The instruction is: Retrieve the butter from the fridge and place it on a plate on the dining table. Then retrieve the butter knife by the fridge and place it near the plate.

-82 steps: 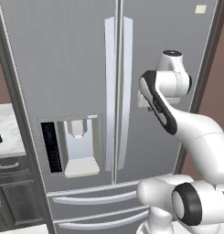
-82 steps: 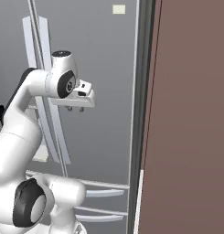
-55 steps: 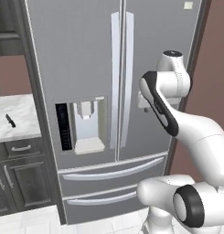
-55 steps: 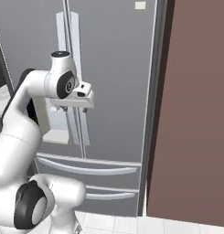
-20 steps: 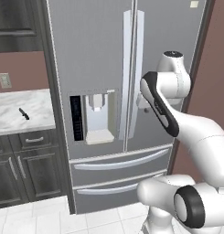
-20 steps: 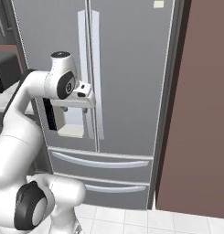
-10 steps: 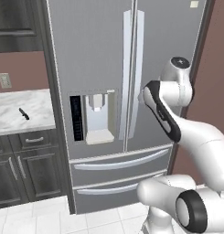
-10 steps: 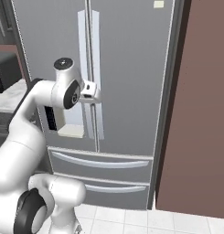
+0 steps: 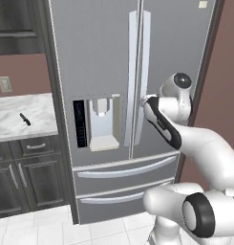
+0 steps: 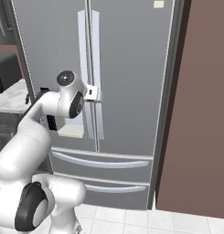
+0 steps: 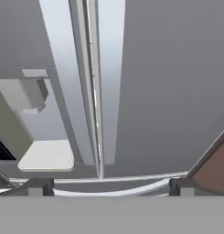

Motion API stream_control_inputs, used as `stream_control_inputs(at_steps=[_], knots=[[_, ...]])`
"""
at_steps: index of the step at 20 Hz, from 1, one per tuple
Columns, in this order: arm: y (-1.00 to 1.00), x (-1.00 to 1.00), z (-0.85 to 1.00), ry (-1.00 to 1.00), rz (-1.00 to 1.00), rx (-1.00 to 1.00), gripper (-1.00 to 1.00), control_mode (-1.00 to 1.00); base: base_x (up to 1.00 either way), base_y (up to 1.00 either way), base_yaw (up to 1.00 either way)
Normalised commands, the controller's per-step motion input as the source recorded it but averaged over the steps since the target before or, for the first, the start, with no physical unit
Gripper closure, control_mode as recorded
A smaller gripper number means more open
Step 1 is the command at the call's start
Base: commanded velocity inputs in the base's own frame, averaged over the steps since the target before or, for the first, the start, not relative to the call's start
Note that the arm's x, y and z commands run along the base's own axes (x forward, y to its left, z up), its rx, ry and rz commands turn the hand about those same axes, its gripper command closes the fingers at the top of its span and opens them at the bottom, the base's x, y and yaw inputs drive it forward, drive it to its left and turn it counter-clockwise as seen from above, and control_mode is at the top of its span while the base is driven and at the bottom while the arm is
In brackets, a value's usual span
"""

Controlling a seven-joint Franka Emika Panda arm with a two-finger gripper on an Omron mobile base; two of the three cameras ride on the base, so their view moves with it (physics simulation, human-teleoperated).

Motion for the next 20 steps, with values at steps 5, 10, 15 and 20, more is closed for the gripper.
stream_control_inputs(at_steps=[5, 10, 15, 20], knots=[[0.0, 0.44, 0.03, 0.0, -0.01, 0.04, -1.0, -1.0, 0.0, 0.0, 0.0], [0.0, 0.42, 0.0, 0.0, 0.0, 0.0, -1.0, -1.0, 0.0, 0.0, 0.0], [0.0, 0.46, 0.0, 0.0, 0.0, 0.0, -1.0, -1.0, 0.0, 0.0, 0.0], [0.0, 0.42, 0.0, 0.0, 0.0, 0.0, -1.0, -1.0, 0.0, 0.0, 0.0]])
